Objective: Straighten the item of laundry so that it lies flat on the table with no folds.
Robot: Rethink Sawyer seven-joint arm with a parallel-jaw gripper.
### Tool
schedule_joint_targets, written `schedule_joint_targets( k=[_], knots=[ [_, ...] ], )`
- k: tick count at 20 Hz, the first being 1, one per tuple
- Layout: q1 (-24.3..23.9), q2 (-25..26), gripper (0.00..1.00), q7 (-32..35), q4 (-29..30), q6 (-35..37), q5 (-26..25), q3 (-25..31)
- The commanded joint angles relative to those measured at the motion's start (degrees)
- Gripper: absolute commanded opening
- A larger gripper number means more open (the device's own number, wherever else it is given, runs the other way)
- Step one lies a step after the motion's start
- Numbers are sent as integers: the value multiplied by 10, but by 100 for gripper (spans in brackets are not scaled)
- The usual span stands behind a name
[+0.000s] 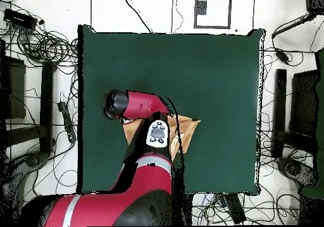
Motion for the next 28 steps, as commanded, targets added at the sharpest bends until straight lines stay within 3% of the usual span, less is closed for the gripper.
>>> schedule_joint_targets(
  k=[1, 6, 10, 19, 24, 28],
  knots=[
    [-42, 132, 0, -53, -151, -187, -25, 79],
    [-36, 125, 0, -26, -187, -102, -34, 54],
    [-33, 94, 0, -12, -185, -35, -41, 42],
    [-59, -5, 0, -71, -154, 110, -55, 45],
    [-74, -41, 0, -96, -180, 213, -71, 50],
    [-88, -46, 0, -114, -209, 255, -83, 63]
  ],
)
